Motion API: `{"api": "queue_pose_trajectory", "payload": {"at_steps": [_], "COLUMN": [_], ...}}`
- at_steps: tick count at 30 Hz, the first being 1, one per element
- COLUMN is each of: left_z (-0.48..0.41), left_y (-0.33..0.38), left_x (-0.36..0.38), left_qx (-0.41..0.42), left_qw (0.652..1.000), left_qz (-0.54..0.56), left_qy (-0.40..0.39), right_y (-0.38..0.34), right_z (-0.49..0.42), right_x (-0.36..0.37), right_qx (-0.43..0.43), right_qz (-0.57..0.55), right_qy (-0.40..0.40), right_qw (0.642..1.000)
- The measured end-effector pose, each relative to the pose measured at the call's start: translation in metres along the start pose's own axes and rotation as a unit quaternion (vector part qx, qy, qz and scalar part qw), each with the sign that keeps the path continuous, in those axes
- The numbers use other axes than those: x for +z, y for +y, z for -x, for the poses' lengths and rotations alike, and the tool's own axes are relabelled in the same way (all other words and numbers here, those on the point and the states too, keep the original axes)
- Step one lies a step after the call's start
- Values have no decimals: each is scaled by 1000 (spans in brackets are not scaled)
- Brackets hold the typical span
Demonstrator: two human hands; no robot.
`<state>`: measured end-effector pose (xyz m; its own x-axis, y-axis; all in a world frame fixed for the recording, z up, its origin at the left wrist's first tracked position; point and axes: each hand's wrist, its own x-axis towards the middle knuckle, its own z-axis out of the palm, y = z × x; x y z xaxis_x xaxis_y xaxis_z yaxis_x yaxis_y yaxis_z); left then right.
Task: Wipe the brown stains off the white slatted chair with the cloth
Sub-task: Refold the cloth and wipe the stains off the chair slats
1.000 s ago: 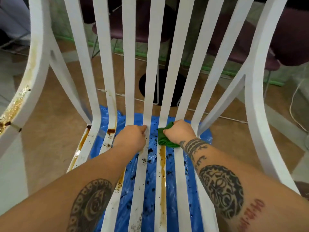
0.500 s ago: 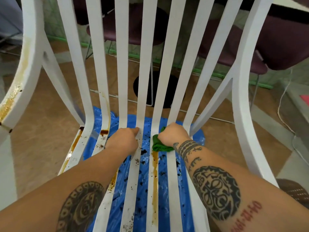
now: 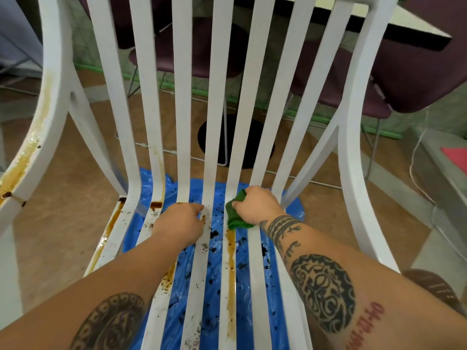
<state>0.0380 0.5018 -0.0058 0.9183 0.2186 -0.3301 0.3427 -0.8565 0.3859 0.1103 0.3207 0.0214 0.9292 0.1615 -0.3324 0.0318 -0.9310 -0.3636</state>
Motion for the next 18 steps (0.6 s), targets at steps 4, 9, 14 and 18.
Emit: {"api": "queue_pose_trajectory", "payload": {"at_steps": [4, 9, 14, 18], "left_z": [4, 8, 12, 21], "left_y": [6, 8, 10, 10], "left_x": [6, 5, 4, 7], "left_qx": [2, -24, -18, -10], "left_qw": [1000, 1000, 1000, 999], "left_qz": [-7, -12, -11, -37], "left_qy": [-2, -5, -1, -4], "right_y": [1, -7, -18, -11], "right_z": [13, 12, 14, 24], "right_x": [29, 19, 19, 28], "right_qx": [22, 40, 46, 50], "right_qz": [-85, 9, -15, -25], "right_qy": [29, -61, 3, -14], "right_qw": [996, 997, 999, 998]}}
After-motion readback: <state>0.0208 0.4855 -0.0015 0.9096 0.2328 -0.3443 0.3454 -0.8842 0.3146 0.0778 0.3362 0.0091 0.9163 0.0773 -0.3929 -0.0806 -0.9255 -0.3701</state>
